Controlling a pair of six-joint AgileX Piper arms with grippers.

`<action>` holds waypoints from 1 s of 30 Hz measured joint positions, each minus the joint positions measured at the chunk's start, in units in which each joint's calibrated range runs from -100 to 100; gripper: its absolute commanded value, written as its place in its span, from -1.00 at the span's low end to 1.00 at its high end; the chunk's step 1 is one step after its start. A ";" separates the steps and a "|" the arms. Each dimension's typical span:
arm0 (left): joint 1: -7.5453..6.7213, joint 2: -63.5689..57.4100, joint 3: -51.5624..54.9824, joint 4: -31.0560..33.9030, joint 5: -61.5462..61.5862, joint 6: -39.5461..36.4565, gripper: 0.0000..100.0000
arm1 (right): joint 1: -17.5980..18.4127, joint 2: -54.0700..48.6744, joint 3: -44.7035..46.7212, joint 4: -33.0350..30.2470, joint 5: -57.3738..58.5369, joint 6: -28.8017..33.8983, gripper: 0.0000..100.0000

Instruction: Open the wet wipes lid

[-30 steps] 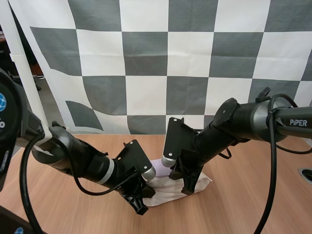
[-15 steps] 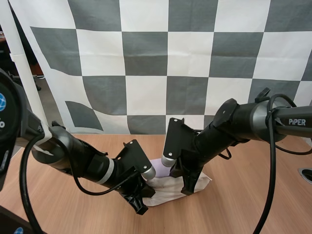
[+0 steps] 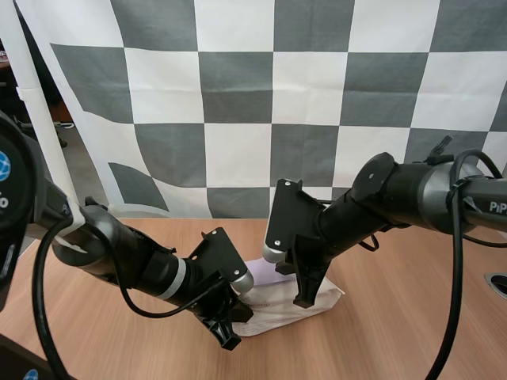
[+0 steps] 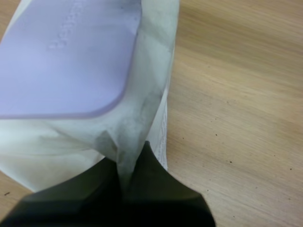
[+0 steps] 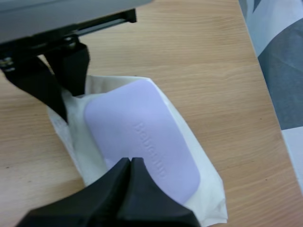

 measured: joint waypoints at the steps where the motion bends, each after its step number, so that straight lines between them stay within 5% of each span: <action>1: 0.00 0.00 0.00 0.12 0.00 0.00 -1.00 | 0.00 -0.38 0.00 -0.67 1.82 0.35 -0.54; 4: 0.00 0.00 0.00 0.12 0.00 0.00 -1.00 | 0.00 -1.18 0.00 -1.81 4.73 0.87 0.40; 7: 0.00 0.00 0.00 0.12 -0.17 0.00 -1.00 | 0.00 -4.56 0.00 -4.83 10.24 1.30 0.84; 30: 0.00 0.00 -0.11 0.24 -0.17 0.00 -1.00 | 0.00 4.28 0.27 -1.13 -2.12 -1.08 0.82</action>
